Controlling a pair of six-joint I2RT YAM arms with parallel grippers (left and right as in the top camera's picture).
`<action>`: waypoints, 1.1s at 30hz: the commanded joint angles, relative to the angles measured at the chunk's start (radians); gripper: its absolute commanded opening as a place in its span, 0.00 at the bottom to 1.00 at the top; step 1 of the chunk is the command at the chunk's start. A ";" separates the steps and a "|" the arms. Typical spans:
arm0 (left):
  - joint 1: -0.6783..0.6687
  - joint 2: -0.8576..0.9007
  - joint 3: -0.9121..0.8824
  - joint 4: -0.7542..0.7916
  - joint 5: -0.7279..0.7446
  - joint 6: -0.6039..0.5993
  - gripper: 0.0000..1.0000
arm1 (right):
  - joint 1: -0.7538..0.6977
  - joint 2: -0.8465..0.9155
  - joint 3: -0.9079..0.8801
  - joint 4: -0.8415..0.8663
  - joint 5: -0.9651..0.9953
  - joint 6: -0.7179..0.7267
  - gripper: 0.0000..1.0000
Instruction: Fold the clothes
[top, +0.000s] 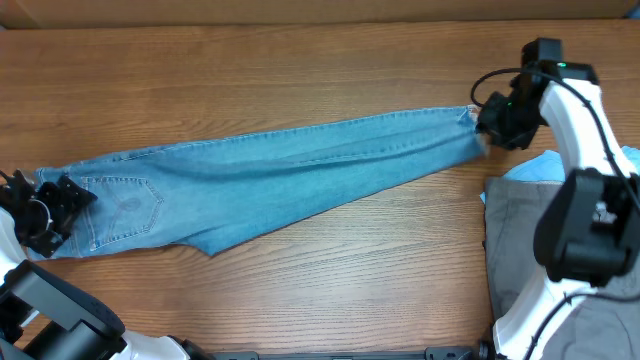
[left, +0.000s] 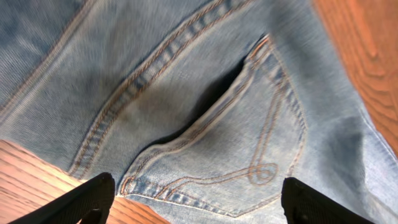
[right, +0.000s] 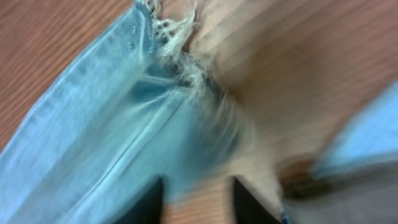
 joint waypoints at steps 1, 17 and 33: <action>0.000 0.004 0.072 -0.028 0.018 0.061 0.89 | -0.001 -0.090 0.008 -0.048 0.055 -0.007 0.63; -0.001 0.004 0.095 -0.061 0.072 0.061 0.54 | 0.066 0.047 -0.167 0.155 -0.114 0.080 0.04; -0.007 0.004 0.095 -0.086 0.092 0.081 0.60 | 0.043 0.054 -0.234 0.798 -0.531 0.269 0.05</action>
